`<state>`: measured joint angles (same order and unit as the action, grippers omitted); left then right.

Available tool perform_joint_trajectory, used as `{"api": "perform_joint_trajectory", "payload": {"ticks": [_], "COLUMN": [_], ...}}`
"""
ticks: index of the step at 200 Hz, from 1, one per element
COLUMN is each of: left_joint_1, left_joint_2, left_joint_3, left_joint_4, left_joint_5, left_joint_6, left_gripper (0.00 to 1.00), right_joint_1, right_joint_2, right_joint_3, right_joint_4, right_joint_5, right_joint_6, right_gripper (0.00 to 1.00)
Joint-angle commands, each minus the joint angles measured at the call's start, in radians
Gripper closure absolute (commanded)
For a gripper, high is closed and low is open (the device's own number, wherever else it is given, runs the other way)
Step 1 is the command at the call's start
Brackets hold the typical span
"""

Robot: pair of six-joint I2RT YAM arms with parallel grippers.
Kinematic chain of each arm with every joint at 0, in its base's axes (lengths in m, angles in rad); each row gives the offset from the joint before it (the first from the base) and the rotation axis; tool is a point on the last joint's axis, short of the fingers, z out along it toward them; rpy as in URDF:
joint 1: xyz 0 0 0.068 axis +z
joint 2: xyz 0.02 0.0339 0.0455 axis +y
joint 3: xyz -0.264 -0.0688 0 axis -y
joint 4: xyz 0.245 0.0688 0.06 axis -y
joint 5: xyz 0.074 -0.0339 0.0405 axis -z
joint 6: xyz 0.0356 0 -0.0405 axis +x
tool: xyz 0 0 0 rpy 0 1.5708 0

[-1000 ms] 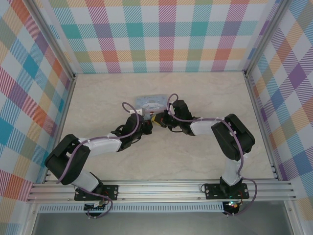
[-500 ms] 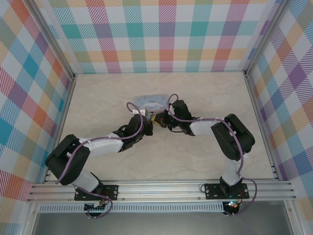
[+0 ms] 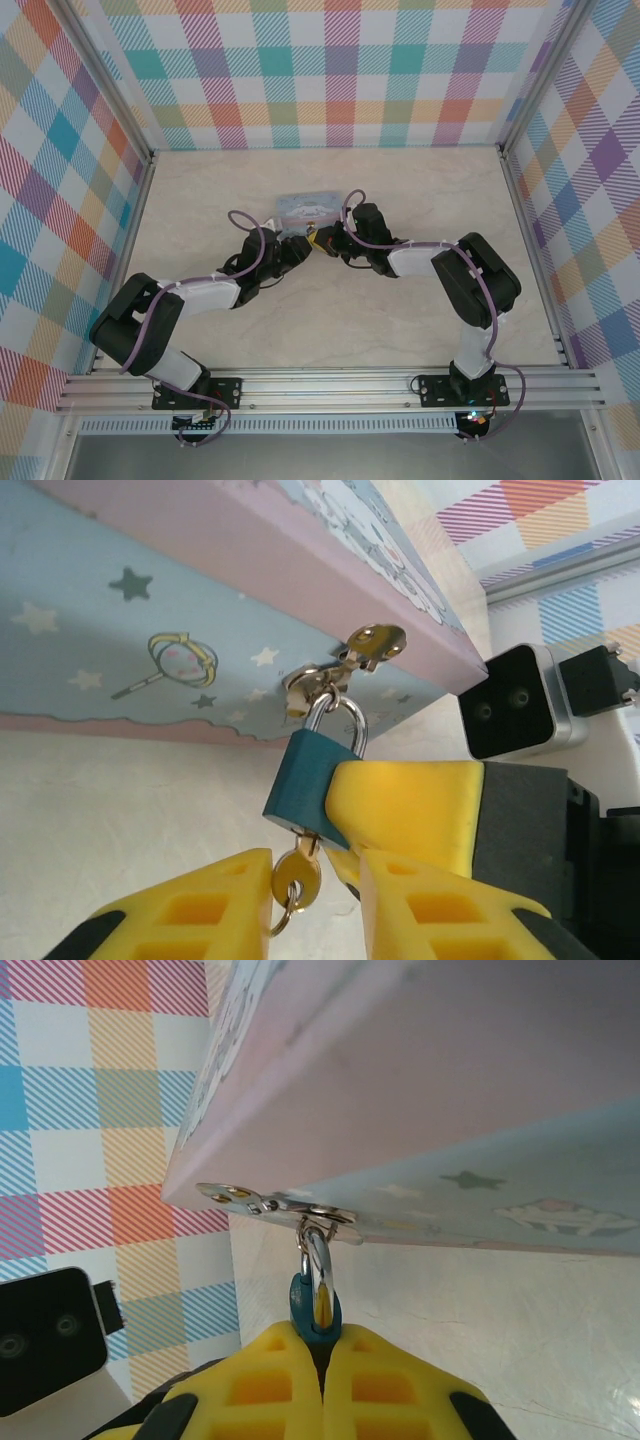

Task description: Unlock the padlock with the key

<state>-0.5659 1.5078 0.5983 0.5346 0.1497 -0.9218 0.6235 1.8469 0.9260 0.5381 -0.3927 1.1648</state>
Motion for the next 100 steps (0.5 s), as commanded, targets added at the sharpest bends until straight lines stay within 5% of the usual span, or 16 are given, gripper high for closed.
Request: {"api": "perform_joint_trajectory", "payload": {"ticks": [1,52,100], "left_joint_1": [0.026,0.060,0.066], "left_joint_2": [-0.030,-0.010,0.048], "left_joint_3": [-0.038,-0.063,-0.067], "left_joint_4": [0.086,0.112,0.202], "left_joint_5": [0.079,0.126,0.144], "left_joint_6": [-0.111,-0.219,-0.267], "left_gripper": [0.66,0.60,0.68], "right_joint_1": [0.013,0.013,0.013], "right_joint_2": [0.005,0.006,0.006], "right_joint_3": [0.028,0.027,0.025], "right_joint_4": [0.067,0.073,0.082], "right_joint_5": [-0.005,-0.005,-0.011], "right_joint_6": [0.002,0.003,0.010], "right_gripper": [0.95,0.95,0.95]}}
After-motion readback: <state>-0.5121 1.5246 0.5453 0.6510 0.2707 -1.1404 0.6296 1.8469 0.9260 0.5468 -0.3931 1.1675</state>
